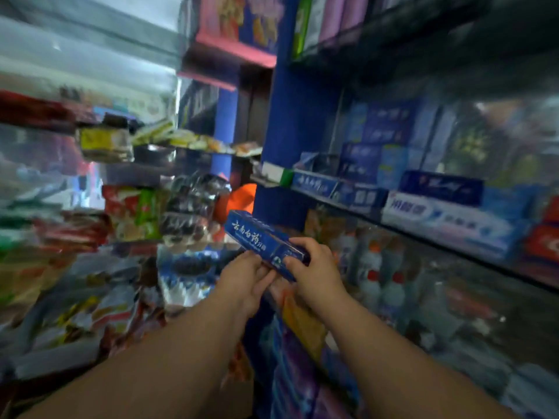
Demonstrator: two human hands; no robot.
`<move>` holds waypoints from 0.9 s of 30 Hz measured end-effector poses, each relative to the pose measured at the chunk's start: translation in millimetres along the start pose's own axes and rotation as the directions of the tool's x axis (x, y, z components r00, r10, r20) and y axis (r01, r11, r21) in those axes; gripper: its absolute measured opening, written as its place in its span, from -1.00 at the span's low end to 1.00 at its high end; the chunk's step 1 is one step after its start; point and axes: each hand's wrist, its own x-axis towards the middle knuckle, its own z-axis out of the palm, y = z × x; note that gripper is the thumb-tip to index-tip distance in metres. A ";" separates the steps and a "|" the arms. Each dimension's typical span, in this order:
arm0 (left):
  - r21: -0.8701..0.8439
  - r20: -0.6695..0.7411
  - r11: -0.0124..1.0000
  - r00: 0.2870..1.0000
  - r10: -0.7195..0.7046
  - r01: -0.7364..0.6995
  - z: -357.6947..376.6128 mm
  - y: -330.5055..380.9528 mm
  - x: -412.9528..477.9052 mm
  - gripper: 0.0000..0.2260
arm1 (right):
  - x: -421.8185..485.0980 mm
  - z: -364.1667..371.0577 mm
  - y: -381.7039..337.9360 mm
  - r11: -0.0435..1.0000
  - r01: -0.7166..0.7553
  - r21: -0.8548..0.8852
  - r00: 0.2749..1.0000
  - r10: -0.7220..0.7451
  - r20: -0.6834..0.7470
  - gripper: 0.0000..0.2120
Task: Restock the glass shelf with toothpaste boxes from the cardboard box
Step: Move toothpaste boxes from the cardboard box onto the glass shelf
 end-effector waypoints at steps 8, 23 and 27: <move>0.370 0.329 0.877 0.926 0.183 -0.305 109.2 68.8 43.0 -0.68 | 97.1 -87.1 -52.0 0.989 0.089 -0.120 0.960 -0.117 -0.253 -0.71; 0.856 0.511 0.070 0.859 0.028 -0.512 190.7 42.5 159.7 -0.39 | 219.9 -118.2 23.8 0.988 -0.003 -0.155 0.955 -0.043 -0.292 -0.75; 0.828 0.551 0.086 0.833 0.047 -0.553 184.1 32.7 167.1 -0.27 | 222.1 -118.0 34.0 0.997 -0.071 0.005 0.943 0.068 -0.327 -0.60</move>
